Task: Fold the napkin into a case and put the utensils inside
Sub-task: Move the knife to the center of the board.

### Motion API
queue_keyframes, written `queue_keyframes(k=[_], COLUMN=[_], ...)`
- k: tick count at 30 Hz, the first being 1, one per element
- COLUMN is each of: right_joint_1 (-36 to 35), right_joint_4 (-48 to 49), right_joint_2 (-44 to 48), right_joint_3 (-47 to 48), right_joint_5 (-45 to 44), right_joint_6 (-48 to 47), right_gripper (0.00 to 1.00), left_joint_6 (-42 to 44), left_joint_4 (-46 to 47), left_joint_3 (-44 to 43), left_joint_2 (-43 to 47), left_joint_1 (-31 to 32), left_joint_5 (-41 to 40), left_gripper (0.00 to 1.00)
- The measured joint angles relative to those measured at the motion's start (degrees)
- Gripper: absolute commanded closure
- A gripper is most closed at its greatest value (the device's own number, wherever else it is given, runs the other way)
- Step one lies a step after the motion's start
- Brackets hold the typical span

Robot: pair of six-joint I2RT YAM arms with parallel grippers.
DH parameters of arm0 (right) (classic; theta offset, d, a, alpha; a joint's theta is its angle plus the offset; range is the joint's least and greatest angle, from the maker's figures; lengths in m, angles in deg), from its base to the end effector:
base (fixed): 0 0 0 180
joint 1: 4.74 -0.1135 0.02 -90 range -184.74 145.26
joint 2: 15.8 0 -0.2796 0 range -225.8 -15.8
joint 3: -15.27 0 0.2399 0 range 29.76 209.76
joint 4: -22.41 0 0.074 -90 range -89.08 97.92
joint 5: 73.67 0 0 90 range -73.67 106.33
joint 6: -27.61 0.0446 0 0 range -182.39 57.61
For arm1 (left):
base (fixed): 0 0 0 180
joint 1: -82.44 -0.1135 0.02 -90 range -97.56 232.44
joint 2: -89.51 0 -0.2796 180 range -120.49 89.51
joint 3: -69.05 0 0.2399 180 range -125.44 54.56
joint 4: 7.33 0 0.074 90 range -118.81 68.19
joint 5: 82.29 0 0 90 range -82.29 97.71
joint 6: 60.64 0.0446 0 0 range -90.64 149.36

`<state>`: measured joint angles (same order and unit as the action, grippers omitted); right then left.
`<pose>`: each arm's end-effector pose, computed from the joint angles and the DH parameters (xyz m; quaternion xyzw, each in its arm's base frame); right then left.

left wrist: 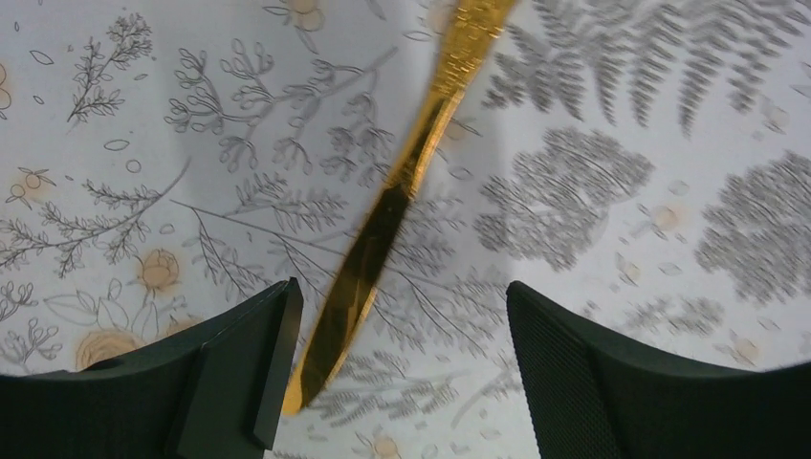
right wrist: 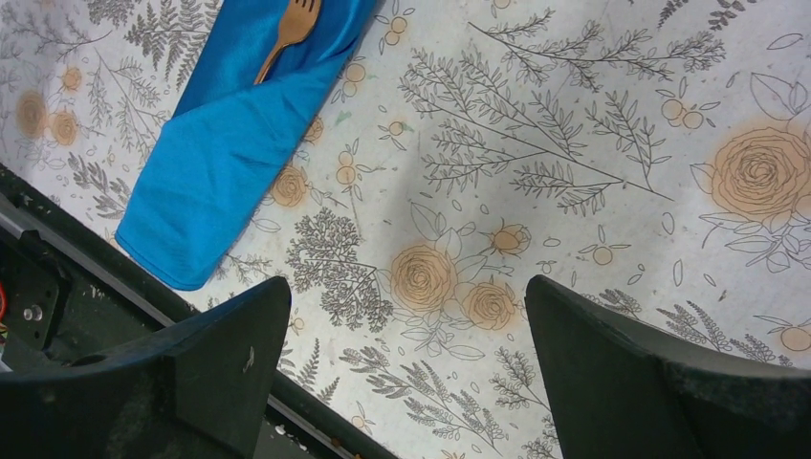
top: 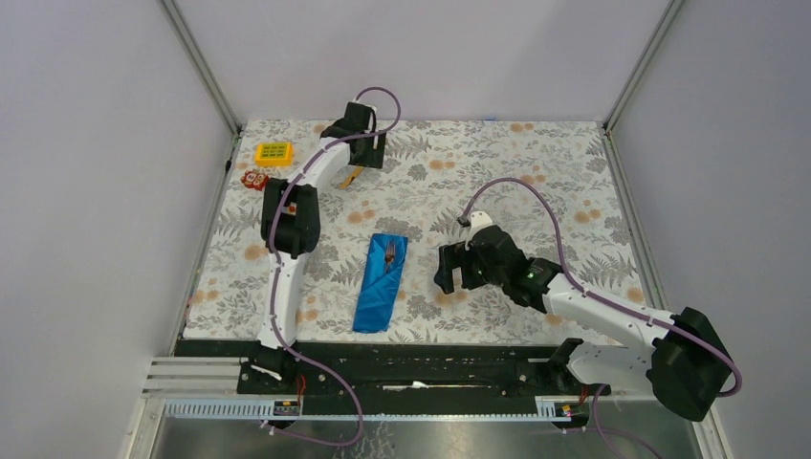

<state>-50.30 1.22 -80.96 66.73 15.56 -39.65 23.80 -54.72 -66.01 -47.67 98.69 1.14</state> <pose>0.1635 0.1659 0.2426 -0.1723 0.8696 0.2547 0.3862 0.5214 -0.1467 0.2047 0.0675 0.9345 -0.0126 0.3494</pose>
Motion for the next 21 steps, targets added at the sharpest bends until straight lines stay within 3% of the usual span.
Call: queue_keyframes(k=[8, 15, 21], right_joint_1=[1.7, 2.3, 2.5], right_joint_4=[1.1, 2.7, 3.0], right_joint_2=[0.0, -0.2, -0.5], right_joint_3=[-0.5, -0.5, -0.6], right_joint_5=[0.1, 0.3, 1.6], right_joint_6=[0.0, 0.2, 0.5], right_gripper=[0.00, 0.00, 0.00], left_joint_6=[-1.8, -1.4, -0.8], left_joint_4=[-0.4, -1.4, -1.2], left_joint_3=[-6.8, -7.1, -5.4], left_joint_2=[-8.0, -8.2, -7.3], left_joint_1=[-4.5, -5.0, -4.0], left_joint_5=[2.3, 3.6, 4.2], left_gripper=[0.29, 0.58, 0.71])
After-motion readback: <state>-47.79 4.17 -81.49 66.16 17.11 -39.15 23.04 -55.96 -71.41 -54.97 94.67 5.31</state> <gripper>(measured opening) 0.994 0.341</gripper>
